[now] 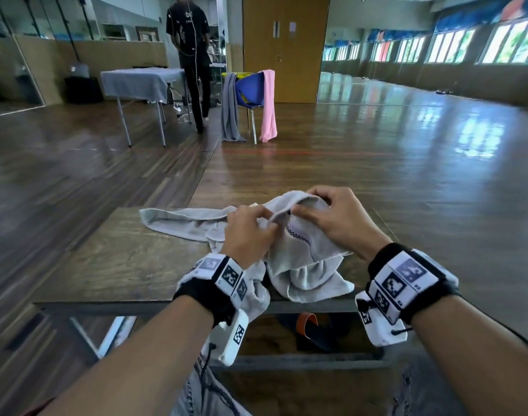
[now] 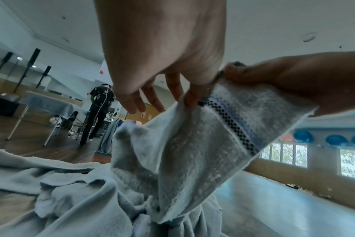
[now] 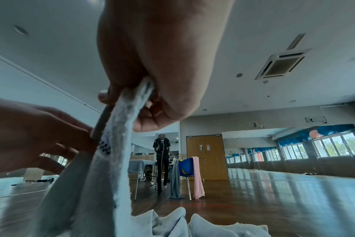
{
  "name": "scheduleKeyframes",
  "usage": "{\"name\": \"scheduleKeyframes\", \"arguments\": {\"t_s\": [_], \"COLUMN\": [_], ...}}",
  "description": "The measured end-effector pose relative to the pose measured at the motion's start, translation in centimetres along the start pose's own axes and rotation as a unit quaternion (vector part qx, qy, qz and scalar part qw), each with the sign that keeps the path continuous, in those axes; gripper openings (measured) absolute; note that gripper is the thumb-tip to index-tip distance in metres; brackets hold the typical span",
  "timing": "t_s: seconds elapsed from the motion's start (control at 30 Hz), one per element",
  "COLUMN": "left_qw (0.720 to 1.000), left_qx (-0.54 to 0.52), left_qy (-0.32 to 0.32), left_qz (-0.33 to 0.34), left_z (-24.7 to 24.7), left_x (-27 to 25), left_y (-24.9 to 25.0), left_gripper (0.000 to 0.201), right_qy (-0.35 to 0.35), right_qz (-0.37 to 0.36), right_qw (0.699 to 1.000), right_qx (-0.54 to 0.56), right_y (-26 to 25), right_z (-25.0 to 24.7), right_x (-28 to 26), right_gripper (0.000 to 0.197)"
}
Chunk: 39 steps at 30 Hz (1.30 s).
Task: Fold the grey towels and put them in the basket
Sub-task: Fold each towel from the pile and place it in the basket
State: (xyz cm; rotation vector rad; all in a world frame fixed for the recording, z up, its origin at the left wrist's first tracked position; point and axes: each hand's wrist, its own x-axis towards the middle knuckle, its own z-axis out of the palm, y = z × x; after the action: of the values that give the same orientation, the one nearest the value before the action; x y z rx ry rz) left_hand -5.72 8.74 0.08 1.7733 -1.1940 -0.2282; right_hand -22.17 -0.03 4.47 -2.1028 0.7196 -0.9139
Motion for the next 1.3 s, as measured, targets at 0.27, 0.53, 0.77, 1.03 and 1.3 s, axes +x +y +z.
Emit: {"name": "scheduleKeyframes", "arguments": {"t_s": [0.27, 0.53, 0.77, 1.03, 1.3], "left_qw": [0.991, 0.989, 0.991, 0.882, 0.945], "left_qx": [0.054, 0.056, 0.021, 0.221, 0.021], "left_qy": [0.102, 0.066, -0.134, -0.415, -0.326], "left_qz": [0.070, 0.118, 0.020, -0.034, 0.012], "left_z": [-2.9, -2.5, -0.9, 4.0, 8.7], "left_x": [3.1, 4.4, 3.9, 0.4, 0.9], "left_y": [-0.6, -0.3, -2.6, -8.1, -7.8], "left_gripper": [0.022, 0.057, 0.061, 0.056, 0.046], "right_qy": [0.035, 0.156, -0.043, -0.168, -0.058], "right_qz": [0.030, -0.004, 0.117, 0.215, 0.179], "right_qw": [0.984, 0.983, 0.988, 0.941, 0.976], "right_qx": [-0.169, -0.092, -0.094, -0.202, -0.111], "right_y": [3.6, 6.3, 8.3, 14.6, 16.7], "right_z": [-3.9, -6.0, -7.2, -3.6, -0.4], "right_x": [-0.9, -2.7, -5.1, -8.0, -5.6], "right_gripper": [0.024, 0.014, 0.026, 0.017, 0.018]}}
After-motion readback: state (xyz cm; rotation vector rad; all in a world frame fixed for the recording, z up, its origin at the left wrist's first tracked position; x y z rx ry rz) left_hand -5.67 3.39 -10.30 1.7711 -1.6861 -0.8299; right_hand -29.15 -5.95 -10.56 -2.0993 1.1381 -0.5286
